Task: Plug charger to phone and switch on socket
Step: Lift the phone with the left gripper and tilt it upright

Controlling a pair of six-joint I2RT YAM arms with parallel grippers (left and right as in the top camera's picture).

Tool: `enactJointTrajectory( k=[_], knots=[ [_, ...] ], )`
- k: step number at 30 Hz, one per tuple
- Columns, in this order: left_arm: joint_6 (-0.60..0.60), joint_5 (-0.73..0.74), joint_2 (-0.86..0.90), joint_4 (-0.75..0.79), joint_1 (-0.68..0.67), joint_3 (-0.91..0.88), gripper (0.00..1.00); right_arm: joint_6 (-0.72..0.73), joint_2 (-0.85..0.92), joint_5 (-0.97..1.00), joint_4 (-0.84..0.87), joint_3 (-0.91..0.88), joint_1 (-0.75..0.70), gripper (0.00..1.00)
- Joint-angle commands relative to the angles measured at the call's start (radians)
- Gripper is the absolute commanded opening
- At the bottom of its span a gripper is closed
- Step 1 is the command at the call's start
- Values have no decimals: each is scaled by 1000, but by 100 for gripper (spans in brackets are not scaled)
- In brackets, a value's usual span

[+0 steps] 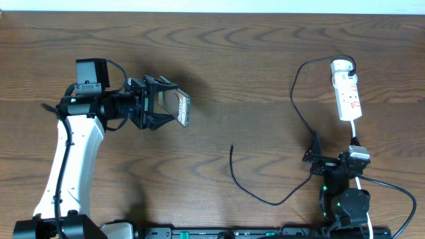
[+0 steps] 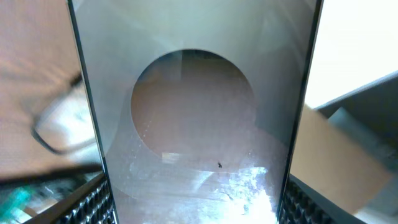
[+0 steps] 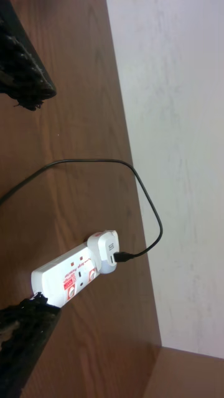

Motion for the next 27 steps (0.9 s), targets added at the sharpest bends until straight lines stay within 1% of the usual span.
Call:
enactJointTrajectory(
  k=[1,5,9,27],
  knots=[
    [-287,61,-18,10,5,39,7,-14,-5,11,-4,-1,-5,99],
    [-377,60,-18,58,5,39,7,-15,-5,11,-4,-1,-5,99],
    [-431,60,-18,57,5,39,7,-14,-5,11,-4,-1,-5,99],
    [-435,61,-18,57,5,39,7,-15,-5,11,-4,-1,-5,99]
  ],
)
